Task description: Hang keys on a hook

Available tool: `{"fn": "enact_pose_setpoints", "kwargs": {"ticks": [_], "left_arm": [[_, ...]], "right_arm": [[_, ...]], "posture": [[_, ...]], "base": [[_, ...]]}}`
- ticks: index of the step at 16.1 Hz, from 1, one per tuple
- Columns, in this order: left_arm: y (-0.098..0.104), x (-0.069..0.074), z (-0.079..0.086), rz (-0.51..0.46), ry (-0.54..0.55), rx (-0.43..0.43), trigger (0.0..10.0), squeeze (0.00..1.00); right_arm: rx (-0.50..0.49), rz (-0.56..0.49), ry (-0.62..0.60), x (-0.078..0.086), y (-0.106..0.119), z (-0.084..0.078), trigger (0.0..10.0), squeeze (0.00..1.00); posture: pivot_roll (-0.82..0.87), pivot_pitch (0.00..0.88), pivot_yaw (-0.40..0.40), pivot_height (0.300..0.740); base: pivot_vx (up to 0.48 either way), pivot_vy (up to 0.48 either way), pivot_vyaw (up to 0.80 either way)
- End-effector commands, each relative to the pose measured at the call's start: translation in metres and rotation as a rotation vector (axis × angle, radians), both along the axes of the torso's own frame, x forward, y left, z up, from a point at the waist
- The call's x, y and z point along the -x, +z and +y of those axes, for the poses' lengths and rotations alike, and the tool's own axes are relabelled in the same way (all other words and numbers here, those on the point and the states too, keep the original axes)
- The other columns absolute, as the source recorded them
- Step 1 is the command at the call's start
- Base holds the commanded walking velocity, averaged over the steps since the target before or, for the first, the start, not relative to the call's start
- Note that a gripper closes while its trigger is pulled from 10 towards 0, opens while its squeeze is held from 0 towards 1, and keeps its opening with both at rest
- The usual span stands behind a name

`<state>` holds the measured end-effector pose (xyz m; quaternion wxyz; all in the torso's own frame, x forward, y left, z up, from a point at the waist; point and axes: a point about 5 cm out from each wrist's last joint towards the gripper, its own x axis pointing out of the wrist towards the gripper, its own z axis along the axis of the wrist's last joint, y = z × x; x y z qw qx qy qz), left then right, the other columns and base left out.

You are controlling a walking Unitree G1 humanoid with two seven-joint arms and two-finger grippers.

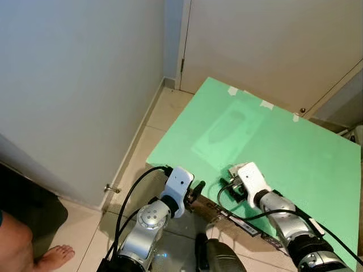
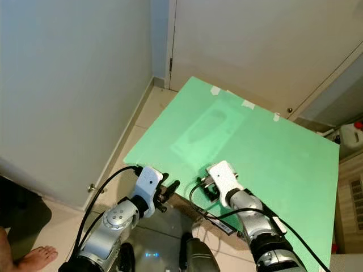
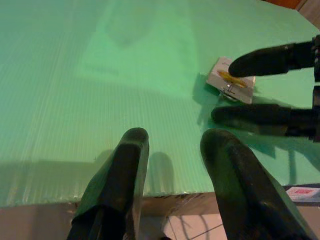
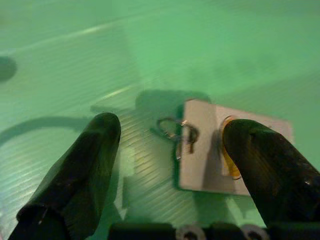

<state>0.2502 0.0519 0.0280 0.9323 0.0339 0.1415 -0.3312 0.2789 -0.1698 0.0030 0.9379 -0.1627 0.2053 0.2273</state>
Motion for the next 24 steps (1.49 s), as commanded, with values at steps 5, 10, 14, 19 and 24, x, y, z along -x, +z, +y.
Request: {"fn": "enact_pose_setpoints", "kwargs": {"ticks": [5,10,14,19,24], "left_arm": [[-0.0006,0.0093,-0.0161,0.022,-0.035,0.023,10.0,0.0],[0.0003,0.009,-0.0157,0.019,-0.034,0.019,10.0,0.0],[0.0009,0.0084,-0.0147,0.016,-0.031,0.015,10.0,0.0],[0.0022,0.008,-0.0146,0.012,-0.032,0.013,10.0,0.0],[0.0022,0.008,-0.0147,0.011,-0.034,0.007,10.0,0.0]], "right_arm": [[0.018,0.029,-0.031,0.0073,-0.0088,-0.006,0.0,0.0],[0.021,0.025,-0.041,0.0067,-0.0084,-0.0089,0.0,0.0],[0.019,0.021,-0.045,0.0053,-0.0081,-0.007,0.0,0.0],[0.01,0.008,-0.045,0.0029,-0.0061,-0.0041,0.0,0.0],[0.006,0.006,-0.045,0.0031,-0.0064,-0.0028,0.0,0.0]], "posture": [[-0.05,0.227,-0.079,0.74],[-0.05,0.232,-0.082,0.74],[-0.05,0.234,-0.082,0.74],[-0.05,0.242,-0.084,0.74],[-0.05,0.238,-0.083,0.74]], "base": [[0.0,0.0,0.0],[0.0,0.0,0.0],[0.0,0.0,0.0],[0.0,0.0,0.0],[0.0,0.0,0.0]]}}
